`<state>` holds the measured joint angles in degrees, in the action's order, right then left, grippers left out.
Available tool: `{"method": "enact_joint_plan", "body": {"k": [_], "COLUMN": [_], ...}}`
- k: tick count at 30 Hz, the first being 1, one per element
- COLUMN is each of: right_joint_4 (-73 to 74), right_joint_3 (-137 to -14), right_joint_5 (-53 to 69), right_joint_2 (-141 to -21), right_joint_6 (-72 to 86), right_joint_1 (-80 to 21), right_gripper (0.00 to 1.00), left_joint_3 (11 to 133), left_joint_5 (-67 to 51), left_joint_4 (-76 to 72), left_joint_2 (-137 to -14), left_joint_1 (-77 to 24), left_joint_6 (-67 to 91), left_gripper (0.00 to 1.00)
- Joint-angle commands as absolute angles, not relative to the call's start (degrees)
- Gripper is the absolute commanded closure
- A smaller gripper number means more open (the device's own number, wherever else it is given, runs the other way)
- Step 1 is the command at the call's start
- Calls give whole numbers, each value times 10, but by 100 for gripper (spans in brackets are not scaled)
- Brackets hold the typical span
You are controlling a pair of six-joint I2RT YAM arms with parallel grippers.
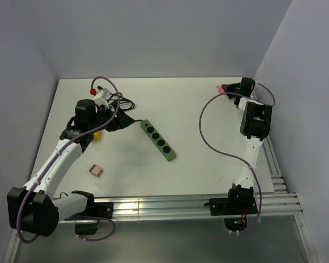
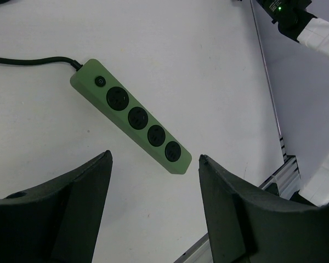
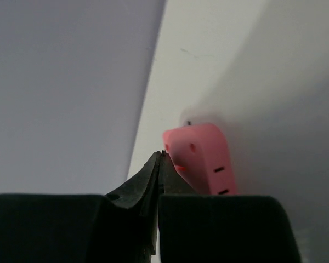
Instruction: Insert the plug
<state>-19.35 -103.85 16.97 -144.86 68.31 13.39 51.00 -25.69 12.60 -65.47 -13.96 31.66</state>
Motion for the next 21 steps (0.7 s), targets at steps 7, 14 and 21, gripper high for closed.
{"method": "enact_joint_plan", "body": {"k": [7, 14, 21], "right_joint_4": [-120, -53, 32], "right_joint_3": [-1050, -1013, -998], "right_joint_5": [157, 132, 133], "right_joint_2": [-1448, -1405, -1382], "right_joint_6": [670, 646, 664], "right_joint_1": [134, 130, 122], "right_gripper": [100, 100, 100], "left_joint_3": [507, 501, 489], "left_joint_5": [-272, -277, -281], "left_joint_4": [97, 95, 95], "left_joint_2": [-642, -628, -604], "left_joint_1": [-142, -142, -142], "left_joint_6": [316, 320, 328], "left_gripper": [30, 30, 29]}}
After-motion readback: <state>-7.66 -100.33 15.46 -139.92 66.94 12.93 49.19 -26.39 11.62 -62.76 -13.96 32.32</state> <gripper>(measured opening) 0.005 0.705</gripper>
